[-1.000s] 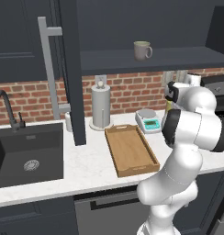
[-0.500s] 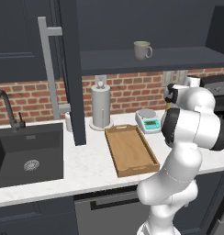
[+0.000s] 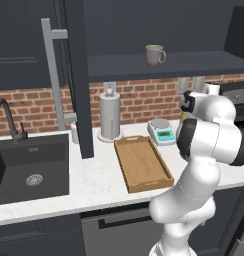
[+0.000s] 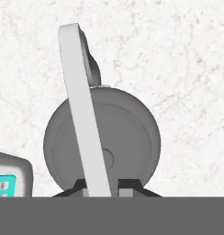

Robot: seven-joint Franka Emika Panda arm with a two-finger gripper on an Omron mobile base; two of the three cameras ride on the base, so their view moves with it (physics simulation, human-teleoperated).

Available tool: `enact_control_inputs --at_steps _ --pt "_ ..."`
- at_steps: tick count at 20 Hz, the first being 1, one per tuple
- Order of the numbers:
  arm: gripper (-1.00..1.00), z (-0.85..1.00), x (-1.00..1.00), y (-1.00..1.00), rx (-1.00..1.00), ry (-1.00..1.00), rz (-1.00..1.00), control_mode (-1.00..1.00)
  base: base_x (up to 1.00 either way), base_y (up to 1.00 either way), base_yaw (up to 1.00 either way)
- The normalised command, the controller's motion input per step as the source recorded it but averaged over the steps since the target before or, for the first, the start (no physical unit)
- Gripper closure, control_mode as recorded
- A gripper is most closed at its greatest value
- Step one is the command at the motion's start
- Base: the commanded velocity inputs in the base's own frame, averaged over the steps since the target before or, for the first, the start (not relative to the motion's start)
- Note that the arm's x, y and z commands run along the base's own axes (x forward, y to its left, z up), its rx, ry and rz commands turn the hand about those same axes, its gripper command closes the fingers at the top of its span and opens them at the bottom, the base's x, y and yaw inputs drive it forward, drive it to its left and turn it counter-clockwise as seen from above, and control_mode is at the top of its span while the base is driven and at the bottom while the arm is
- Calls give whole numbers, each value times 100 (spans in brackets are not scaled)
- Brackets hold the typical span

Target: Pick the kettle from the counter and place it on the tray. Then pick the mug from the cabinet and place it on the tray. Then close the cabinet doors.

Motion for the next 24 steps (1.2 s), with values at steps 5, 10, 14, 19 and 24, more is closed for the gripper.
enact_control_inputs --at_steps 5,10,14,19,24 --pt "100 17 -25 12 0 -11 -4 -100 0 0 0" --pt "100 56 -40 14 0 -16 -1 -100 0 0 0" --pt "100 66 -39 37 0 -14 0 -100 0 0 0" --pt "100 58 -27 66 0 -3 0 -100 0 0 0" --pt "100 39 -4 95 0 0 0 -100 0 0 0"
